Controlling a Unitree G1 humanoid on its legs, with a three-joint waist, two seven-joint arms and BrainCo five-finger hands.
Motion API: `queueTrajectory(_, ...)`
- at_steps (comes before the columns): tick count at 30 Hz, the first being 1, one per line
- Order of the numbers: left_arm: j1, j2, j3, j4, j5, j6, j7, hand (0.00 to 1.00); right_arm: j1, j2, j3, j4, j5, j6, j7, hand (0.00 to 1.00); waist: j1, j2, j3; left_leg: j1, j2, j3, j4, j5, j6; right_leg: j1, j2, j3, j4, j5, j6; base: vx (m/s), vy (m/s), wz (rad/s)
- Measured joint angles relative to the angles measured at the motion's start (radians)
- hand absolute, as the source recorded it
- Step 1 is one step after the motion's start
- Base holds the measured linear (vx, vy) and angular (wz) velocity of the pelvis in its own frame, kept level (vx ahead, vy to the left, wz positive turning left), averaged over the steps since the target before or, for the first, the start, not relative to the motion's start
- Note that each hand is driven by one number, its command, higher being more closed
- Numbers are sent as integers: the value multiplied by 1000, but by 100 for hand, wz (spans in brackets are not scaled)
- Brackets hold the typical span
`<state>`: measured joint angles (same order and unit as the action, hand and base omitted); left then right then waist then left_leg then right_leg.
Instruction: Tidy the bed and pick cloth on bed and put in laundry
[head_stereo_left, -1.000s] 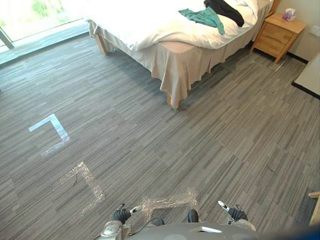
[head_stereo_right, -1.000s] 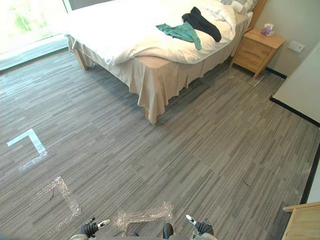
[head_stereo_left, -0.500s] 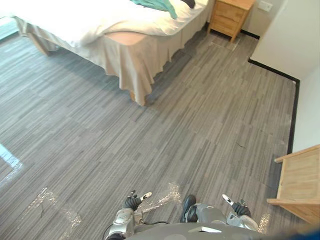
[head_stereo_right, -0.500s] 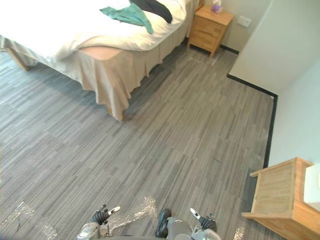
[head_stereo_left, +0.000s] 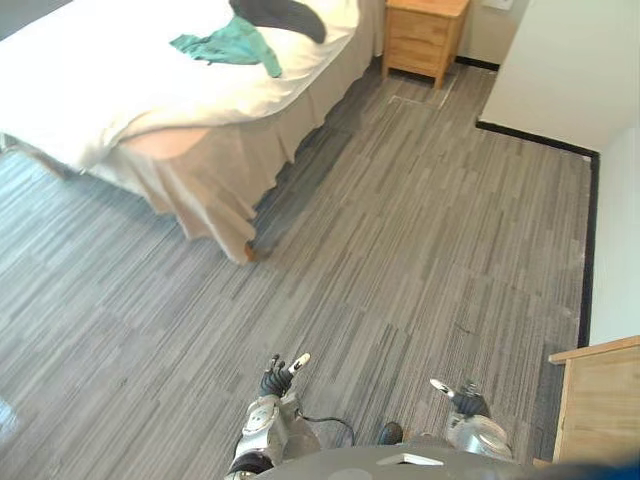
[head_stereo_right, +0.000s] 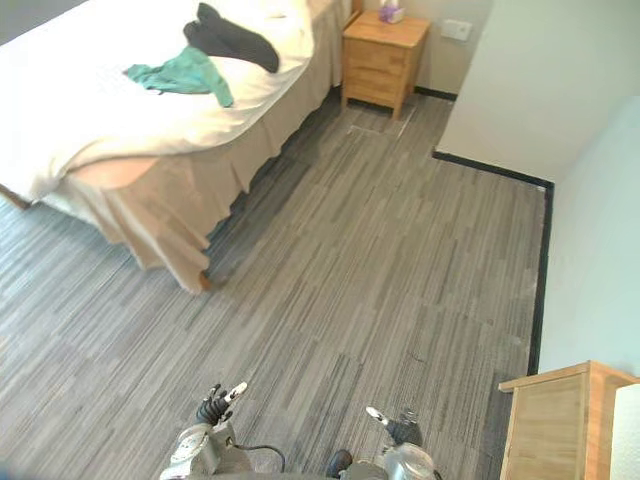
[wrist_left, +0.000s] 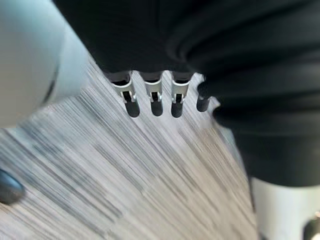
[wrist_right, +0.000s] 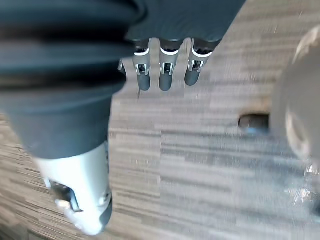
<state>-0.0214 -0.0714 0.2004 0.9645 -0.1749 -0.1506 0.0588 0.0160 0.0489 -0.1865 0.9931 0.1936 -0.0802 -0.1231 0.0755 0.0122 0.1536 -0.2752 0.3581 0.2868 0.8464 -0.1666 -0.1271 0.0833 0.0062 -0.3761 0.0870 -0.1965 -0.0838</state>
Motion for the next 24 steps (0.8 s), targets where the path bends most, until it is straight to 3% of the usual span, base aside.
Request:
queueTrajectory(1,-6,1,-1,-1,-1,-3,7,0,-12,12,0,1,-9,0,0,0,-1,-8,3,-32,-48,22,-79,-31,14,22,-3,10,-7,0,1,290,41,-53)
queueTrajectory(3,-14,1,-3,-1,-2,-7,12,0,-20,21,-1,-1,-21,-1,0,0,-1,-17,9,-60,-129,63,-285,-26,51,59,-13,33,-12,-6,13,388,129,-59)
queueTrajectory(4,-8,-3,-6,1,-1,-8,12,0,-13,22,-2,-3,-21,-3,0,0,0,-7,3,-57,-182,89,-483,80,92,85,-5,45,-12,-19,45,424,194,-53)
queueTrajectory(5,-3,-7,-7,1,-1,-9,12,0,-10,20,-4,-4,-21,-3,0,0,3,11,-3,-60,-199,91,-547,176,183,97,5,53,-11,-28,62,530,233,-15)
queueTrajectory(6,-13,11,5,1,0,-11,13,0,-6,30,1,14,-22,2,2,0,-1,-49,-17,-37,-240,120,-577,173,213,106,-34,69,-26,-29,101,439,186,12)
queueTrajectory(7,-16,7,6,-4,1,-14,13,0,2,32,-8,10,-22,1,0,0,-1,-53,-18,-35,-249,124,-591,169,220,105,-42,69,-32,-11,113,471,205,21)
queueTrajectory(9,-19,0,6,5,12,-8,12,0,-4,33,-14,5,-22,-3,-4,0,29,-59,-20,-14,-259,166,-603,159,234,122,-50,99,-67,65,131,310,151,-6)
queueTrajectory(13,12,2,14,4,48,7,9,0,19,32,-19,7,-22,-3,4,0,56,-57,-52,107,-295,219,-712,156,229,165,-72,116,-40,134,123,200,103,-5)
queueTrajectory(15,31,8,14,33,50,10,1,0,41,32,-63,36,-22,-2,7,0,52,-34,-87,183,-321,214,-817,147,214,120,-79,116,127,130,126,226,122,39)
queueTrajectory(16,39,12,2,39,53,13,-10,0,54,22,-95,45,-23,-6,8,0,46,-33,-91,218,-336,177,-842,139,211,51,-98,115,329,140,142,202,90,47)
queueTrajectory(17,41,18,-4,40,60,14,-10,0,53,17,-109,45,-22,-9,9,0,42,-37,-93,231,-347,155,-842,128,210,11,-117,114,440,167,178,281,111,83)
queueTrajectory(18,41,25,-13,42,69,19,-12,0,56,20,-128,45,-21,-11,13,0,28,-46,-94,248,-366,103,-832,113,222,-46,-150,114,584,245,207,332,55,152)
queueTrajectory(19,40,39,-40,60,69,18,-12,0,64,10,-155,47,-22,-13,13,0,-5,-51,-93,266,-377,15,-825,85,237,-104,-174,114,742,225,199,432,32,213)
queueTrajectory(20,28,52,-36,81,68,18,-12,0,70,12,-158,44,-21,-11,13,0,-12,-72,-85,287,-389,-43,-810,69,242,-152,-190,113,820,108,146,400,-9,195)
queueTrajectory(21,20,59,-29,81,68,17,-9,0,78,12,-156,46,-21,-11,13,0,-8,-76,-81,308,-391,-70,-807,66,235,-177,-193,115,830,70,139,345,2,139)
queueTrajectory(22,24,64,-18,82,69,17,-8,0,84,9,-158,44,-21,-13,13,0,-5,-76,-80,335,-389,-106,-809,56,232,-207,-194,113,811,30,141,356,-10,113)
queueTrajectory(24,30,62,-1,83,69,17,-8,0,90,-5,-156,32,-21,-16,13,0,-20,-52,-80,380,-362,-217,-811,24,220,-270,-164,127,632,-30,133,499,-81,139)
